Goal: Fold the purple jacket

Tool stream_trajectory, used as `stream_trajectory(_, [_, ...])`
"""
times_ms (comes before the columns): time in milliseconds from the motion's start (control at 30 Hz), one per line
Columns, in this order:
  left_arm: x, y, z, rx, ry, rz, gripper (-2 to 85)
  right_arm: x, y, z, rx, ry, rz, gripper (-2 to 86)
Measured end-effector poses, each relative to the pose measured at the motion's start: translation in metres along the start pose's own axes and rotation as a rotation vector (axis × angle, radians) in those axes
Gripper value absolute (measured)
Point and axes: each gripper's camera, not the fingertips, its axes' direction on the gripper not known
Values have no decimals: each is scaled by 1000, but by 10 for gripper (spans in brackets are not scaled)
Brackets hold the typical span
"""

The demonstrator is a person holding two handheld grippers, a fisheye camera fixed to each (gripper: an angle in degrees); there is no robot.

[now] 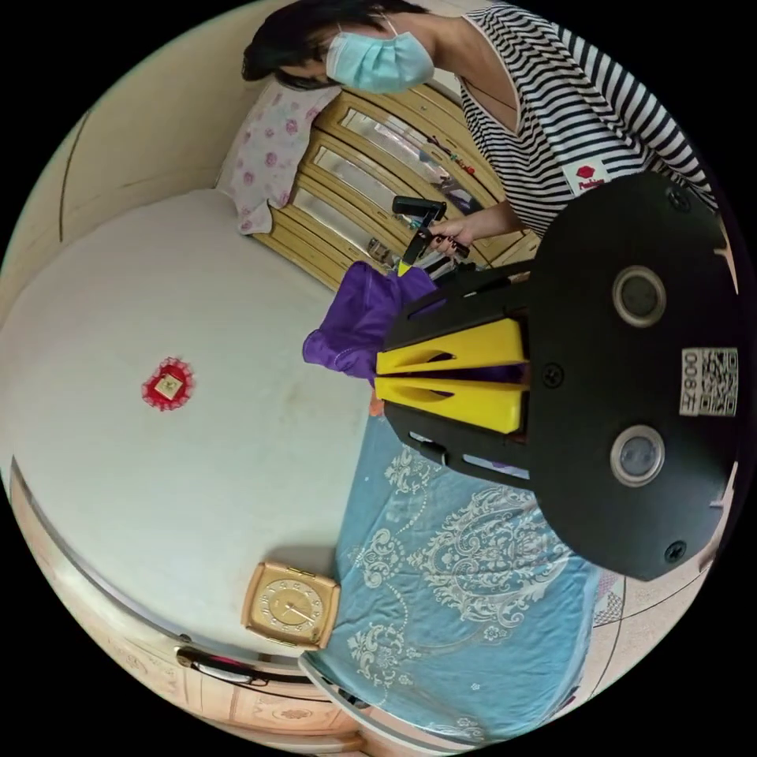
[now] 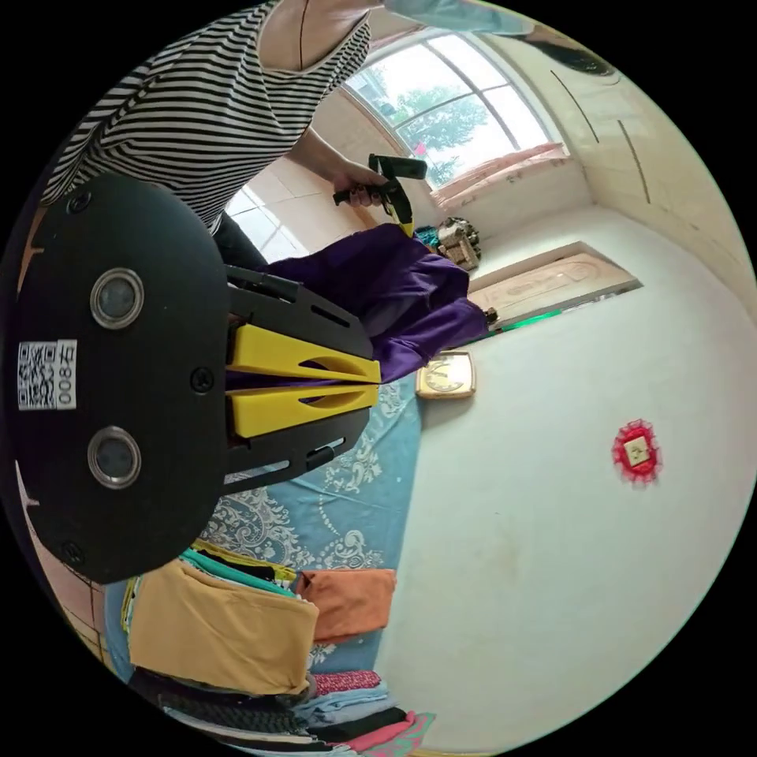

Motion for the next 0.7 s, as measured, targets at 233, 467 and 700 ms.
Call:
stream_trajectory(233, [70,8,-109,173,45,126,2,-81,19,-100,210,-45,-107,0])
stream_trajectory(467, [115,6,-173,279,102,213,1,-139,33,-163,334,-40,-206,0])
stream_trajectory(700, [139,-19,-213,382,122,314,1,-169,26,-195,421,-18,-289,0])
